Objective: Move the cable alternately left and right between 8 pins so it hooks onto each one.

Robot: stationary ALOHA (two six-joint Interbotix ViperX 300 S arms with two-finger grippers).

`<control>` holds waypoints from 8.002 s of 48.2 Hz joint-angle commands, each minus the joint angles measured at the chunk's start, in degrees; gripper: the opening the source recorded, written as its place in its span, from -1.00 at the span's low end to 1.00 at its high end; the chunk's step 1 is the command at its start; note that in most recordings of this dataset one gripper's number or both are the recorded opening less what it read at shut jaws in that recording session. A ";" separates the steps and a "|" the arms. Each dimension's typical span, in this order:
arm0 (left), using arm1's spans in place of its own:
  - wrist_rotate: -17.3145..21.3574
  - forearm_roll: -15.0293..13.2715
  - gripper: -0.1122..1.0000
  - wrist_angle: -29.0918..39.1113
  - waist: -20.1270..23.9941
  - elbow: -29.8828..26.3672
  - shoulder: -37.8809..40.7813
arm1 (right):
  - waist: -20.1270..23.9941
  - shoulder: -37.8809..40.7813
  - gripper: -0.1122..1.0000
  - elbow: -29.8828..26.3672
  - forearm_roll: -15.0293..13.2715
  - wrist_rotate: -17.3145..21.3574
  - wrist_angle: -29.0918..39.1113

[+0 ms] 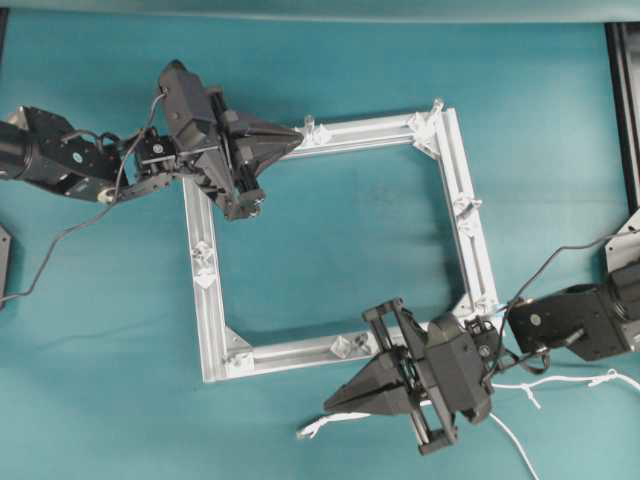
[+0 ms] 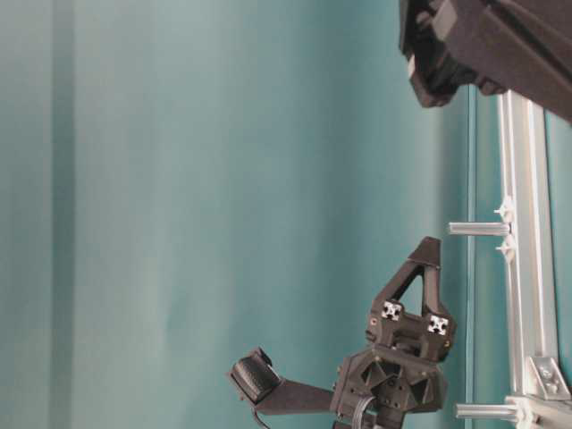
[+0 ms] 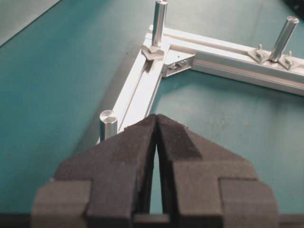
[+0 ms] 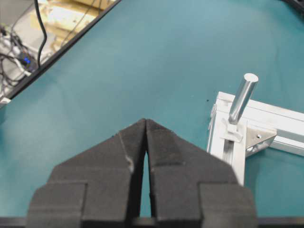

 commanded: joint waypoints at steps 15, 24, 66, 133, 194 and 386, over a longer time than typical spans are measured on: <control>4.04 3.25 -0.79 17.58 -2.37 0.18 -16.26 | 1.49 -4.39 -0.79 -4.48 -1.41 0.62 17.75; 3.60 3.16 -0.74 25.22 -2.46 2.55 -23.55 | 2.64 -3.69 -0.78 -8.17 -4.13 0.62 26.63; 3.78 3.08 0.00 39.99 -6.59 21.88 -51.86 | 3.08 6.15 0.32 -14.59 -4.31 5.54 27.16; 3.60 3.16 0.00 52.82 -6.50 30.94 -74.62 | 3.96 9.76 -0.51 -13.54 -5.89 10.28 31.11; 3.60 3.16 0.00 52.73 -6.50 31.03 -74.79 | -13.80 -17.75 -0.51 -3.08 -5.80 17.84 46.23; 3.69 3.16 0.00 53.00 -6.50 33.40 -83.32 | -7.91 24.26 -0.51 -66.71 -10.02 42.63 82.35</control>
